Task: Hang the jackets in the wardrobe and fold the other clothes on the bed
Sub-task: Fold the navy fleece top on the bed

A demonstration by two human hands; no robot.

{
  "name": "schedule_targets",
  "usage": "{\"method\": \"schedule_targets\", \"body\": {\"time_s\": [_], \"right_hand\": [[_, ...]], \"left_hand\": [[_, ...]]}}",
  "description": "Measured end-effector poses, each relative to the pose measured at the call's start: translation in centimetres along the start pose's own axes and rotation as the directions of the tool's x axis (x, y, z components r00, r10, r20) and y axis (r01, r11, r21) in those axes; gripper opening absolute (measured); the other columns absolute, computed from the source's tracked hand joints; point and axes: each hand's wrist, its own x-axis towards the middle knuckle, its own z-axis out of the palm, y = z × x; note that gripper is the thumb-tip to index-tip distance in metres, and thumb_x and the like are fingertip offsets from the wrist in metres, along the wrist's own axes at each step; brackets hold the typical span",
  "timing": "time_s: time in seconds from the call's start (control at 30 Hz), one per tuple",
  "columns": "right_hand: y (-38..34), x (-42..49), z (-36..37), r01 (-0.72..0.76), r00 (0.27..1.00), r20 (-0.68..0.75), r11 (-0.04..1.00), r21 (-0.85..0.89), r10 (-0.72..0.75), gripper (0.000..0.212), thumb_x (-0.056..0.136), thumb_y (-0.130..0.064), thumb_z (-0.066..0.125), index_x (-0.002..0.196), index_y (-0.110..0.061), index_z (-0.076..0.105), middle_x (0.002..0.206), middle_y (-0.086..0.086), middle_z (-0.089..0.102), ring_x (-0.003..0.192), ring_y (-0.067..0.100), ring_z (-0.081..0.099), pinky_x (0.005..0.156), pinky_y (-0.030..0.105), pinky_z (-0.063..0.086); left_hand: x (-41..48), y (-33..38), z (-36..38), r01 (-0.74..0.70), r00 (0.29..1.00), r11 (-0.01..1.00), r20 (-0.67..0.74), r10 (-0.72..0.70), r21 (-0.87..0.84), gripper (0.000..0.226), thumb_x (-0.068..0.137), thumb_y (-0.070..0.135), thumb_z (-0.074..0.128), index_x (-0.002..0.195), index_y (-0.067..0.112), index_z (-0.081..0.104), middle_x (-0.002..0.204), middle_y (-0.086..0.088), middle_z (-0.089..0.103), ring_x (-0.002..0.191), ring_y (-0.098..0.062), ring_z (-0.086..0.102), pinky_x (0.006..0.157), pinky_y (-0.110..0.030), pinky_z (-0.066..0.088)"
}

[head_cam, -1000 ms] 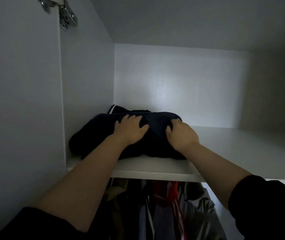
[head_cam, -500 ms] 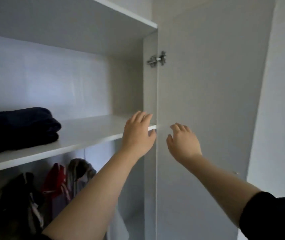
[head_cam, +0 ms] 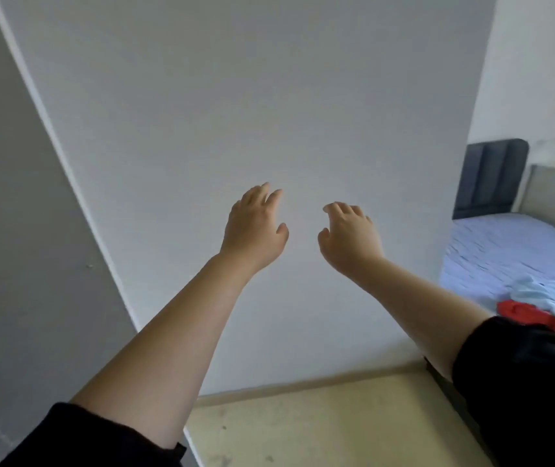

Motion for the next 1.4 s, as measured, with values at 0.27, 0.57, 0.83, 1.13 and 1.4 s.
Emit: {"method": "schedule_targets", "body": {"time_s": [0.27,0.57,0.83,1.13,1.4], "right_hand": [[17.0,-2.3,-2.4,-0.311,0.948,0.034,0.945,-0.104,0.316,0.045,0.088,-0.010,0.044,0.133,-0.010,0.046,0.135,0.006,0.050,0.122,0.026,0.043,0.099,0.038,0.040],[32.8,3.6,2.2,-0.468,0.867,0.089,0.863,-0.190,0.490,0.048,0.086,-0.008,0.045,0.134,-0.009,0.044,0.136,0.007,0.049,0.122,0.026,0.042,0.095,0.037,0.039],[44.9,14.8,8.8,-0.516,0.822,0.156,0.833,-0.201,0.547,0.051,0.086,-0.006,0.044,0.137,-0.010,0.042,0.139,0.006,0.047,0.125,0.025,0.040,0.096,0.034,0.038],[56.1,22.9,13.6,-0.461,0.838,0.189,0.850,-0.255,0.511,0.051,0.087,-0.005,0.044,0.137,-0.009,0.041,0.142,0.006,0.042,0.128,0.025,0.037,0.099,0.035,0.037],[70.4,30.1,21.0,-0.476,0.813,0.300,0.866,-0.151,0.499,0.069,0.089,-0.009,0.046,0.150,-0.012,0.015,0.154,0.006,0.027,0.139,0.026,0.027,0.103,0.039,0.036]], "left_hand": [[5.9,13.8,12.6,-0.200,0.965,0.959,0.127,0.228,-0.201,0.060,0.093,0.024,0.046,0.149,0.013,0.026,0.157,-0.010,0.020,0.145,-0.024,0.015,0.115,-0.040,0.017],[16.6,20.4,28.2,-0.285,0.916,0.893,0.175,0.361,-0.349,0.058,0.092,0.019,0.047,0.148,0.013,0.030,0.156,-0.009,0.024,0.143,-0.023,0.019,0.115,-0.037,0.018],[29.1,20.2,41.2,-0.338,0.849,0.883,0.301,0.435,-0.325,0.059,0.092,0.017,0.045,0.148,0.013,0.028,0.157,-0.010,0.020,0.144,-0.024,0.017,0.116,-0.036,0.014],[39.1,23.8,52.3,-0.389,0.818,0.887,0.350,0.457,-0.250,0.062,0.090,0.013,0.041,0.150,0.013,0.024,0.159,-0.011,0.010,0.146,-0.025,0.005,0.117,-0.040,0.009],[44.0,29.5,66.7,-0.425,0.894,0.902,0.190,0.405,0.077,0.073,0.091,0.023,0.038,0.152,0.015,-0.002,0.160,-0.012,-0.010,0.146,-0.031,-0.012,0.115,-0.053,0.003]]}}
